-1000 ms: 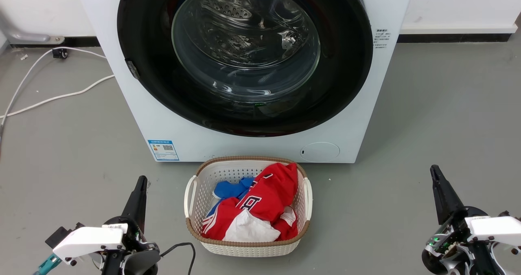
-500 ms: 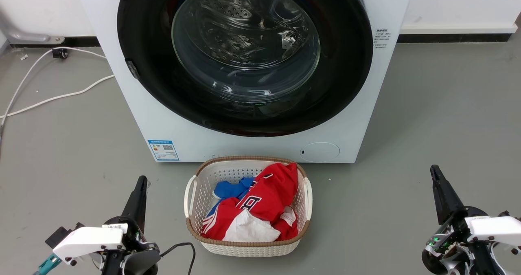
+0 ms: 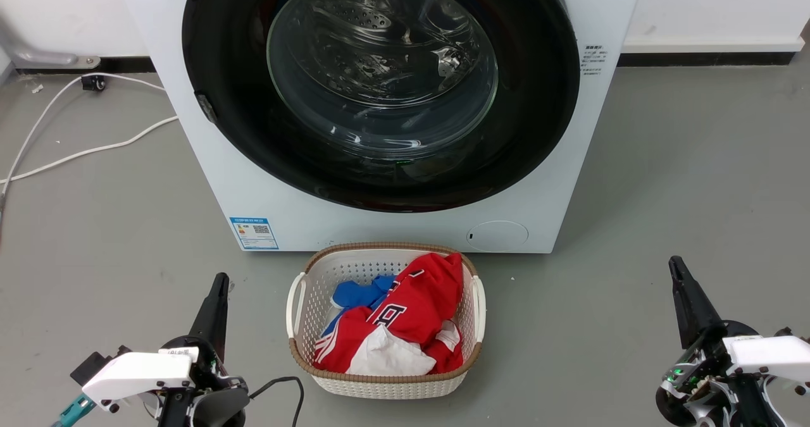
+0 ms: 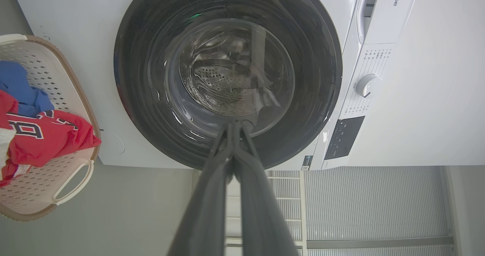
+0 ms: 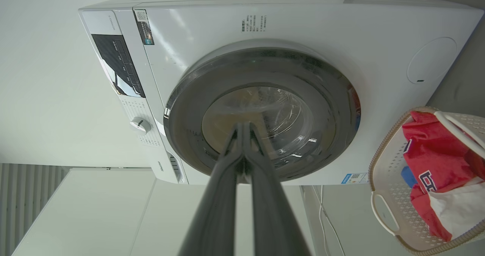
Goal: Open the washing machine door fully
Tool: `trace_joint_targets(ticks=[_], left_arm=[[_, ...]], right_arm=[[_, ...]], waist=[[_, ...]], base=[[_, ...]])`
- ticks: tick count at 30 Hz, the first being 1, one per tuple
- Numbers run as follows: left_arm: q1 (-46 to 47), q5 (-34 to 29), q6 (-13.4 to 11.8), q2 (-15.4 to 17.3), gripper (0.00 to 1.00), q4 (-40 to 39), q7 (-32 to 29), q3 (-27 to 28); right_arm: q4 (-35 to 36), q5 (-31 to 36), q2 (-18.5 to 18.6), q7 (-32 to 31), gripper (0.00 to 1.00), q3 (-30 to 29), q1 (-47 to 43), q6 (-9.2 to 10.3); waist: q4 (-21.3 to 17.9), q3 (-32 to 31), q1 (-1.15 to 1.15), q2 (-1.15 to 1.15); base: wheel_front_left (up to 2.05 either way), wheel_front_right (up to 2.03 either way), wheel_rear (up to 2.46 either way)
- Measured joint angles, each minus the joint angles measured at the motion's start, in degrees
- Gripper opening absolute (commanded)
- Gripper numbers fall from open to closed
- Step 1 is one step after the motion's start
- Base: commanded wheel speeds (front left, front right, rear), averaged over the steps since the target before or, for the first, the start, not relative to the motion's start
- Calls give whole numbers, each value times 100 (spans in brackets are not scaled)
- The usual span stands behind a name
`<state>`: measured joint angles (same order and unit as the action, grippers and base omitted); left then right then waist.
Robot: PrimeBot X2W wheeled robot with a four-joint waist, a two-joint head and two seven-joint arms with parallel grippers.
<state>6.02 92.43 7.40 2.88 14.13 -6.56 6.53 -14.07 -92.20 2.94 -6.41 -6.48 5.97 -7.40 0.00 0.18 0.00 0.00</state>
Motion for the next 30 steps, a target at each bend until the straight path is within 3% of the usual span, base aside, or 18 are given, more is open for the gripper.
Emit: trace_joint_targets(ticks=[22, 23, 30], left_arm=[[0, 0, 0, 0, 0, 0, 0, 0], [0, 0, 0, 0, 100, 0, 0, 0], [-166, -16, -8, -20, 100, 126, 78, -133]], right_arm=[[0, 0, 0, 0, 0, -1, 0, 0], [0, 0, 0, 0, 100, 0, 0, 0], [-94, 0, -10, 90, 100, 46, -193, 2]], waist=[[0, 0, 0, 0], [0, 0, 0, 0], [2, -4, 0, 0]], base=[[0, 0, 0], [0, 0, 0], [0, 0, 0]])
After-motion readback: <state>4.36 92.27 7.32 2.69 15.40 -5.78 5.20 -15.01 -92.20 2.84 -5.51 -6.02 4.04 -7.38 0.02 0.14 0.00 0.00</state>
